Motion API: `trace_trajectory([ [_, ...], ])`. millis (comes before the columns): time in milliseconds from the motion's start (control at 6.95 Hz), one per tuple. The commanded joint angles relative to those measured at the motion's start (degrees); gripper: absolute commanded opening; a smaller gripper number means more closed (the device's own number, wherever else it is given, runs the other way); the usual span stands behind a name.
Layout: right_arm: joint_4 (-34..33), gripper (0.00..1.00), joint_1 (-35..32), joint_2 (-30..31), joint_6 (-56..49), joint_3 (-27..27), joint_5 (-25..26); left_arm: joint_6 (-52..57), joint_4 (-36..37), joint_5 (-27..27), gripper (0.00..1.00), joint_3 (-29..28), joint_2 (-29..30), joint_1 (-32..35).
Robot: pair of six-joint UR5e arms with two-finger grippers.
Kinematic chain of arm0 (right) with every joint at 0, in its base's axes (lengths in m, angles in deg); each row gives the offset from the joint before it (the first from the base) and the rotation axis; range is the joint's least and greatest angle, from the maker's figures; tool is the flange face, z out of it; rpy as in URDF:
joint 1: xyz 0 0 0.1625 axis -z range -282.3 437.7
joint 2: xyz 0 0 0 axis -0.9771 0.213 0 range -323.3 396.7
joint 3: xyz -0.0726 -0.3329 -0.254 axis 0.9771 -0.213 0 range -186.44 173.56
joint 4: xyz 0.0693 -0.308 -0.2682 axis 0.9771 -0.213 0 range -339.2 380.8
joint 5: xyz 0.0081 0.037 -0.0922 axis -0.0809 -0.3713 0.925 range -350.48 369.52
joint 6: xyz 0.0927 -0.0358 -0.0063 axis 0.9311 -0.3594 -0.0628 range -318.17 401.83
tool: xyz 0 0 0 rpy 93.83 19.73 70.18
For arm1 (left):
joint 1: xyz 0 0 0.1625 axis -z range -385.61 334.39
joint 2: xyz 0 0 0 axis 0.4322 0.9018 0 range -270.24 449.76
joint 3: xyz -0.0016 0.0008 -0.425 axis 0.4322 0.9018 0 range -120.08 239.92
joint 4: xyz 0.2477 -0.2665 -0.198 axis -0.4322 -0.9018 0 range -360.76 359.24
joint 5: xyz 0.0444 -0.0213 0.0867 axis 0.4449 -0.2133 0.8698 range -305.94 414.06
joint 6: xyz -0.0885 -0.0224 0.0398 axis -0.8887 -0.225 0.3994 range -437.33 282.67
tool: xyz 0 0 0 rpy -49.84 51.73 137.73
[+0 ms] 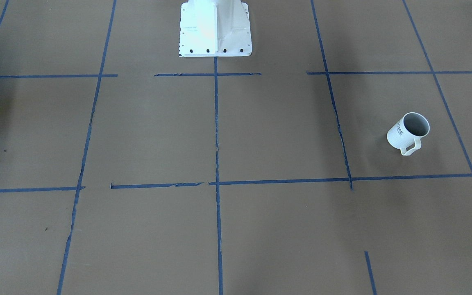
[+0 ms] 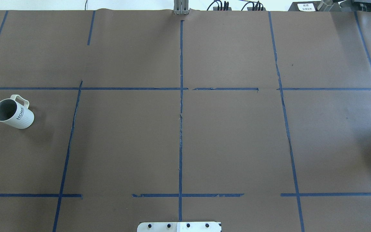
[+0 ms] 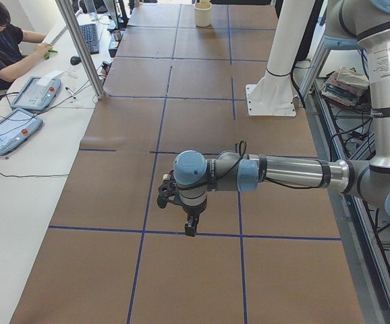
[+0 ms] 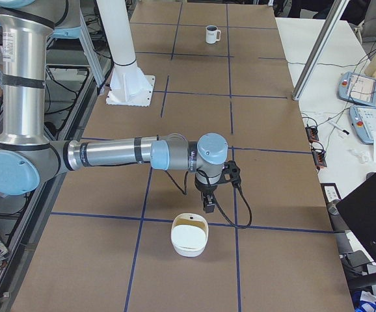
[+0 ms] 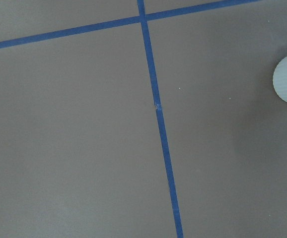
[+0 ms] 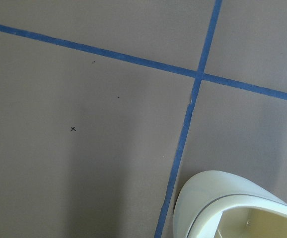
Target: Left arm hands cup to right arm to dump lemon
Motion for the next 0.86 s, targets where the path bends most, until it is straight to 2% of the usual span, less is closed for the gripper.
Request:
trace_trajectory([
  [0, 0.0, 1.0, 0.0, -0.09, 0.0, -0.08, 0.0, 0.09, -0.19, 0.17, 1.0, -0.26, 0.0, -0.09],
  [576, 0.0, 1.0, 0.0, -0.27, 0.18, -0.17, 0.09, -0.52, -0.1, 0.26, 1.0, -0.79, 0.61, -1.76],
  [720, 0.0, 1.0, 0.0, -0.36, 0.18, -0.17, 0.09, -0.35, -0.8, -0.34, 1.0, 0.08, 3.23, -1.76],
])
